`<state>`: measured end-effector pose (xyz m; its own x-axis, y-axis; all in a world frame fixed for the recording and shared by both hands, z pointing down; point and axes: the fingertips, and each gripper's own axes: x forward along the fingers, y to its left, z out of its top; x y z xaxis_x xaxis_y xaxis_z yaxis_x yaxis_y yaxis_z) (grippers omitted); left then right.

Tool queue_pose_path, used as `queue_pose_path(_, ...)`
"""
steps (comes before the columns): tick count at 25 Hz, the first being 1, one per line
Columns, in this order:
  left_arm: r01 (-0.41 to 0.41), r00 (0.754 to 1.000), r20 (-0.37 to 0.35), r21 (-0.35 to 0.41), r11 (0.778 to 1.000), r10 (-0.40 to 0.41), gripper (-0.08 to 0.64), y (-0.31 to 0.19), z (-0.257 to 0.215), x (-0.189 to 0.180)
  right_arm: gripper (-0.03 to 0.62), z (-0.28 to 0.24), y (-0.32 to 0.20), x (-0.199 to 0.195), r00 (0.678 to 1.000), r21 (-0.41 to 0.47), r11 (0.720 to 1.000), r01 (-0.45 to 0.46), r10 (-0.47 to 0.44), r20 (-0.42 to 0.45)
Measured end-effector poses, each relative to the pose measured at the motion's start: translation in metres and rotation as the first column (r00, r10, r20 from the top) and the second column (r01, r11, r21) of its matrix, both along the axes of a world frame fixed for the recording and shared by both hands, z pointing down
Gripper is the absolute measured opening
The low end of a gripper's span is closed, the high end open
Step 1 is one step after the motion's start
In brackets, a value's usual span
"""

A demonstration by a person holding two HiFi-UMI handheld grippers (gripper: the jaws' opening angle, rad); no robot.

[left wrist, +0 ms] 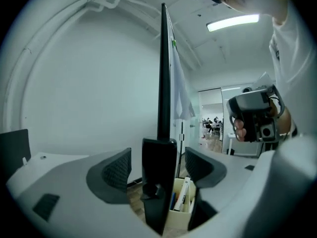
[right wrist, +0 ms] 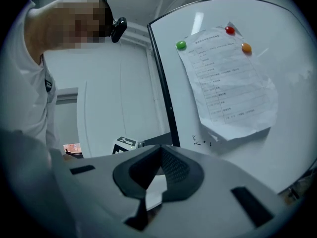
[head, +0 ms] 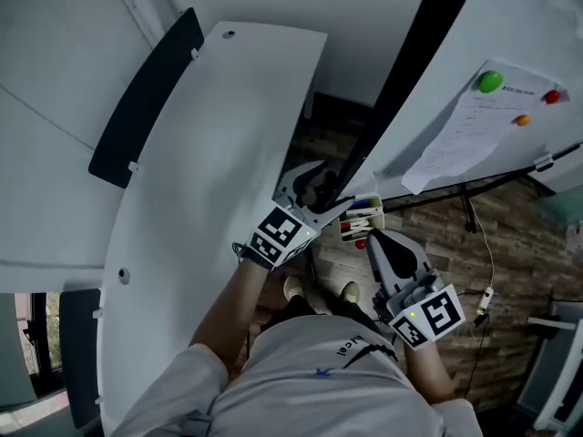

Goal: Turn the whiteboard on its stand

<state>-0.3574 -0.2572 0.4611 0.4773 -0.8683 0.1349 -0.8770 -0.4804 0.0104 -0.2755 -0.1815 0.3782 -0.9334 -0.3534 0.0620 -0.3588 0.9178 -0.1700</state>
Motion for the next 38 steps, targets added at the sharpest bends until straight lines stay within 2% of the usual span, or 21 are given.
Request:
queue_pose_path(5, -0.078, 0.997, -0.001, -0.032, 0.996, 0.078, 0.316, -0.008, 0.016, 0.015, 0.012, 0.000, 0.000, 0.006, 0.997, 0.013, 0.998, -0.069, 0.069, -0.018)
queue_pose_path(7, -0.062, 0.998, 0.005, -0.034, 0.997, 0.062, 0.256, -0.011, 0.019, 0.012, 0.012, 0.000, 0.002, 0.008, 0.996, 0.015, 0.996, -0.086, 0.086, -0.023)
queue_pose_path(8, -0.049, 0.999, 0.009, -0.034, 0.998, 0.050, 0.187, -0.012, 0.019, 0.009, 0.012, 0.001, 0.003, 0.009, 0.996, 0.015, 0.996, -0.091, 0.091, -0.023)
queue_pose_path(9, -0.041, 0.999, 0.017, -0.034, 0.999, 0.042, 0.181, -0.012, 0.019, 0.007, 0.012, 0.001, 0.005, 0.009, 0.995, 0.015, 0.996, -0.093, 0.094, -0.024)
queue_pose_path(12, -0.029, 0.999, 0.038, -0.030, 0.999, 0.030, 0.176, -0.013, 0.018, 0.006, 0.012, 0.003, 0.008, 0.009, 0.994, 0.010, 0.995, -0.103, 0.104, -0.028)
queue_pose_path(24, -0.011, 1.000, 0.025, -0.040, 0.999, 0.012, 0.175, -0.004, 0.009, 0.007, 0.012, 0.013, 0.009, -0.003, 0.984, -0.034, 0.985, -0.172, 0.170, -0.055)
queue_pose_path(29, -0.007, 1.000, 0.029, -0.046, 0.999, 0.008, 0.175, 0.023, 0.018, 0.023, 0.012, 0.019, 0.026, 0.019, 0.982, -0.032, 0.982, -0.184, 0.183, -0.040)
queue_pose_path(34, -0.014, 1.000, 0.014, -0.083, 0.996, 0.016, 0.175, -0.006, 0.022, 0.009, 0.012, 0.010, -0.006, 0.014, 0.983, -0.031, 0.982, -0.185, 0.184, -0.021)
queue_pose_path(38, -0.007, 1.000, 0.004, -0.105, 0.994, 0.007, 0.175, -0.005, 0.023, 0.011, 0.012, 0.011, -0.006, 0.034, 0.982, -0.047, 0.981, -0.189, 0.189, -0.022)
